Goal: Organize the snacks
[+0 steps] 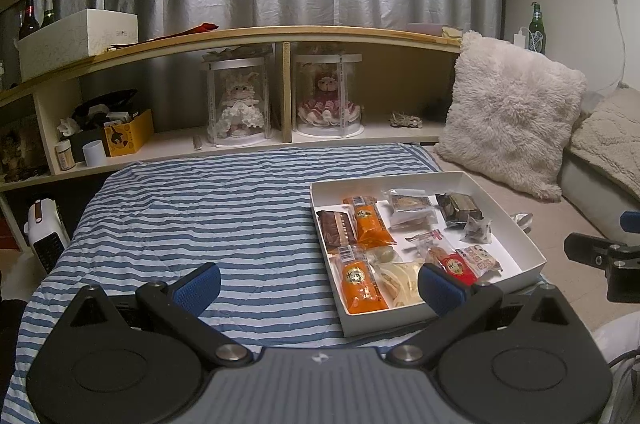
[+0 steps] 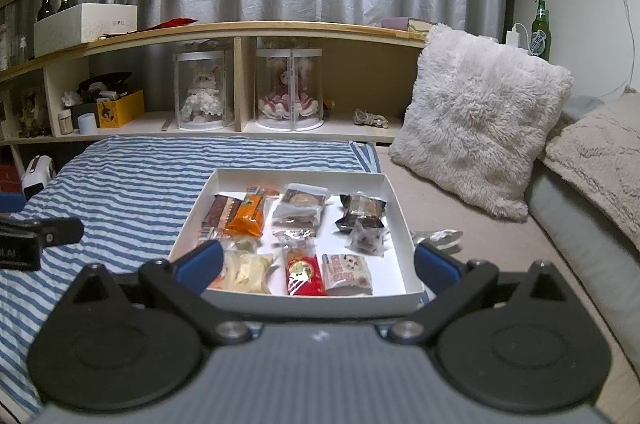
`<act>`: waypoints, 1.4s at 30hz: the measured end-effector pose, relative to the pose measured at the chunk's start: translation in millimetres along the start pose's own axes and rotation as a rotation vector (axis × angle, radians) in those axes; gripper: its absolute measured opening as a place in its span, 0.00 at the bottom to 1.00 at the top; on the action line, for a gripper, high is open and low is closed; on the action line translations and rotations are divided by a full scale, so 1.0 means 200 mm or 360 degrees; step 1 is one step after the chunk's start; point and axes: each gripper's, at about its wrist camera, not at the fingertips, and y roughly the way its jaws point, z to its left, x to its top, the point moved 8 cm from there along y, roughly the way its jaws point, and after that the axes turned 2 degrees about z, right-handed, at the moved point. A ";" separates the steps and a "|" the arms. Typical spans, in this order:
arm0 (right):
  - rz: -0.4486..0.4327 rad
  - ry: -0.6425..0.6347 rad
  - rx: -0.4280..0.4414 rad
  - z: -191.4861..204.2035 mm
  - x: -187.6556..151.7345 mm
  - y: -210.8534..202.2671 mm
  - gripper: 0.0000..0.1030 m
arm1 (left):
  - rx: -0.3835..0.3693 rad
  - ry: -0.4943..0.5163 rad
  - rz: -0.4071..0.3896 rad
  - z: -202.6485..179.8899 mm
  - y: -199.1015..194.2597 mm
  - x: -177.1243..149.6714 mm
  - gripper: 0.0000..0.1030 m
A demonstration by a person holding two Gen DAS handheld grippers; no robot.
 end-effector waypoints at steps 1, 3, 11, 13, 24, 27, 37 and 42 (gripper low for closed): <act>0.0000 0.0001 0.0000 0.00 0.00 0.00 0.99 | 0.0000 0.0002 0.0000 0.00 0.00 0.00 1.00; 0.0000 -0.0001 0.0000 0.00 0.00 0.00 0.99 | -0.0001 0.0002 0.0002 0.00 0.00 0.00 1.00; 0.0001 0.0001 -0.0001 0.00 0.00 0.00 0.99 | 0.0007 -0.0009 0.0010 0.01 0.00 -0.01 1.00; 0.0001 0.0002 -0.0003 0.01 0.00 0.00 0.99 | 0.0010 -0.0009 0.0010 0.01 0.00 -0.01 1.00; 0.0001 0.0003 -0.0002 0.01 0.00 0.00 0.99 | 0.0012 -0.0011 0.0010 0.01 0.00 -0.01 1.00; 0.0001 0.0002 -0.0003 0.01 0.00 0.00 0.99 | 0.0009 -0.0012 0.0013 0.01 0.00 -0.01 1.00; 0.0002 0.0003 -0.0003 0.01 0.00 0.00 0.99 | 0.0017 -0.0013 0.0014 0.01 0.00 -0.01 1.00; 0.0002 0.0004 -0.0001 0.01 0.00 0.00 0.99 | 0.0021 0.0000 0.0016 0.01 0.00 -0.02 1.00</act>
